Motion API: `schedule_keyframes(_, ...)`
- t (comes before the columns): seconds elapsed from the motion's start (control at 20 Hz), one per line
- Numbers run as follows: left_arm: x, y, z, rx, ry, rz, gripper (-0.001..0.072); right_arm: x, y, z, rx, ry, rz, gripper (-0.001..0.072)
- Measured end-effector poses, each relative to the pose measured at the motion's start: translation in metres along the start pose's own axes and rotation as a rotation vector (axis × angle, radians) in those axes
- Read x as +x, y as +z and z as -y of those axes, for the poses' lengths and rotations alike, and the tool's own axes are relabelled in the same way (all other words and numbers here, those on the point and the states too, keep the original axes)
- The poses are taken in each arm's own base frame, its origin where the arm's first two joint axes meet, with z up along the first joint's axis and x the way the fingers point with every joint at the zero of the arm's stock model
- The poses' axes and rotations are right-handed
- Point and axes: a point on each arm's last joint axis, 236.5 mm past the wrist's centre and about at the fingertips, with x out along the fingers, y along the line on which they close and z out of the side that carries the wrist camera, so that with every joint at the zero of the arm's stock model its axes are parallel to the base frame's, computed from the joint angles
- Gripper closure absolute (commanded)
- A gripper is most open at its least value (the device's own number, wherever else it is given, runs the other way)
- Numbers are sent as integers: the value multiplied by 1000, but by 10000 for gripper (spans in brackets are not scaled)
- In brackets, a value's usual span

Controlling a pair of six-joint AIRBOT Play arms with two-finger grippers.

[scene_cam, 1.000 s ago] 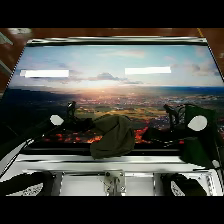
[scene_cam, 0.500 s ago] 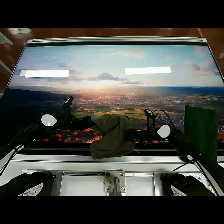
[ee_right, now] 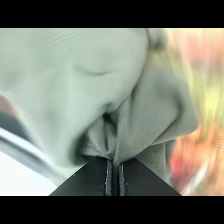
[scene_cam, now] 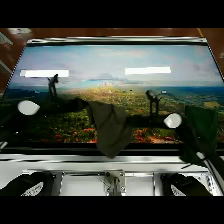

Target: Fold the shirts.

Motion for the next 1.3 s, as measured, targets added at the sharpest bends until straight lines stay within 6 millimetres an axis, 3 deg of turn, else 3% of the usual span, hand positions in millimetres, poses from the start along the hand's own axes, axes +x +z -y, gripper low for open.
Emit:
schedule_keyframes(0.15,-68,97,64,167,-74,251,661,-90,88,-46,-183,11,274,644)
schedule_keyframes(0.25,-128,146,115,276,-120,415,662,-155,128,-81,-289,13,439,644)
schedule_keyframes(0.35,-183,171,161,368,-164,543,661,-209,150,-113,-367,22,556,644)
schedule_keyframes(0.5,-235,175,200,487,-175,623,661,-252,152,-140,-432,28,605,644)
schedule_keyframes(0.6,-240,162,197,573,-107,575,662,-257,138,-143,-454,21,548,644)
schedule_keyframes(0.7,-235,145,180,633,-20,480,661,-253,117,-138,-466,1,448,643)
schedule_keyframes(0.95,-207,101,131,615,88,239,661,-230,67,-109,-419,-50,183,643)
schedule_keyframes(1.1,-170,70,90,496,100,107,661,-194,47,-81,-355,-73,32,643)
schedule_keyframes(1.3,-107,4,35,293,71,-79,661,-117,24,-33,-228,-92,-144,643)
